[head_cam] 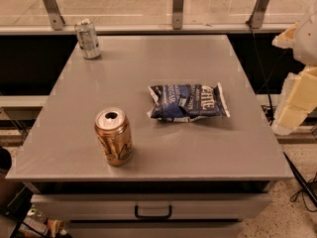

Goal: Move orange can near 7up can

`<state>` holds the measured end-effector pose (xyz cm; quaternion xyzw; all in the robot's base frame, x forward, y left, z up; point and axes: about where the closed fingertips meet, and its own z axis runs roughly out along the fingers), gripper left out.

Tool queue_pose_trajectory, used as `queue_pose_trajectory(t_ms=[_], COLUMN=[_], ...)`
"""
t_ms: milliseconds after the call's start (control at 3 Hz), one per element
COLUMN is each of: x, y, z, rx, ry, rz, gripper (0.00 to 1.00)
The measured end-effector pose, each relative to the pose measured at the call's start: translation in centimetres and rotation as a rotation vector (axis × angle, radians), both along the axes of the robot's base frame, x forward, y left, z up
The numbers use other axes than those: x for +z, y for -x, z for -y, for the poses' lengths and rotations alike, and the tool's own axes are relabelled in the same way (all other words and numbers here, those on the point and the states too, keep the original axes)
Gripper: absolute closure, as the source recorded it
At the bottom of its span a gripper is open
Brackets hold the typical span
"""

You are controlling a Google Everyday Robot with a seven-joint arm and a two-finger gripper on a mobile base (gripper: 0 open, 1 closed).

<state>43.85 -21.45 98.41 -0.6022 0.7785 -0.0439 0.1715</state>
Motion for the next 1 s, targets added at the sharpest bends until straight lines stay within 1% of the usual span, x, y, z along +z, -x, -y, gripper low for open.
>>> queue_pose_trajectory(t_ms=[333, 667, 1000], x=[0.0, -0.4, -3.0], y=[0.0, 0.3, 0.0], z=[0.0, -1.3, -2.7], rx=[0.0, 0.04, 0.124], ry=[0.0, -0.083, -0.241], rz=[0.0, 0.01, 0.032], gripper=[0.0, 0.0, 0.0])
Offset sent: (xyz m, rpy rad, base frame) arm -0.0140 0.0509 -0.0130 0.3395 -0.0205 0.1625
